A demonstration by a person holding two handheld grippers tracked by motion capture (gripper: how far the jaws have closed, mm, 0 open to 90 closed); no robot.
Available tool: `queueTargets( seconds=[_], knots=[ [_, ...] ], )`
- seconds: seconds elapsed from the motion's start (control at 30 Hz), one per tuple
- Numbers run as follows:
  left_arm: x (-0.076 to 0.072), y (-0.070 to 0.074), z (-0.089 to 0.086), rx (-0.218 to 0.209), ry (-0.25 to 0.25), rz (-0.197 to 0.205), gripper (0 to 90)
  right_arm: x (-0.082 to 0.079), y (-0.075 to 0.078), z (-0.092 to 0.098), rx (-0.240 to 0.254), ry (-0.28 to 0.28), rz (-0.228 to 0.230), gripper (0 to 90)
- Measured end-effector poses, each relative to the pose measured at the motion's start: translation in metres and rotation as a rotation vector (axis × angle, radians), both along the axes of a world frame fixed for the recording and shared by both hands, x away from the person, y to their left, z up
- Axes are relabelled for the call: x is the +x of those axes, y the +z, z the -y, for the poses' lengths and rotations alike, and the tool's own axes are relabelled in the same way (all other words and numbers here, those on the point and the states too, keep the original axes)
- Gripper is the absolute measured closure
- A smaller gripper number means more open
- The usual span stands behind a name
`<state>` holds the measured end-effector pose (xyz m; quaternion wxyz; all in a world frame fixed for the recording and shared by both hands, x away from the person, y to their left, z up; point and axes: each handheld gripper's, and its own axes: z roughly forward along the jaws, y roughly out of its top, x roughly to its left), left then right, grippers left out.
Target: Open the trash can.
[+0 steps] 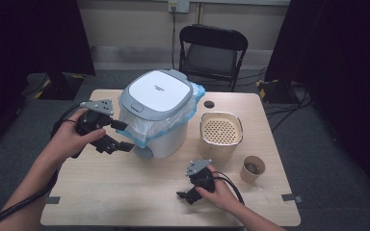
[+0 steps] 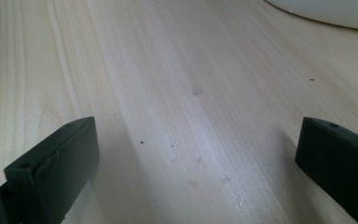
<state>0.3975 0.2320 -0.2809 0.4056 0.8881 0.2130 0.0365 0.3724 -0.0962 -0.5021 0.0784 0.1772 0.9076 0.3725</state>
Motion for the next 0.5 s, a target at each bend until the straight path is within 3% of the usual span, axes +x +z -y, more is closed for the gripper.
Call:
queueTargets(
  seconds=[0.5],
  knots=[
    [0.009, 0.018, 0.004, 0.013, -0.013, 0.005, 16.3, 0.000, 0.000, 0.000, 0.000, 0.000, 0.001, 0.0]
  ],
)
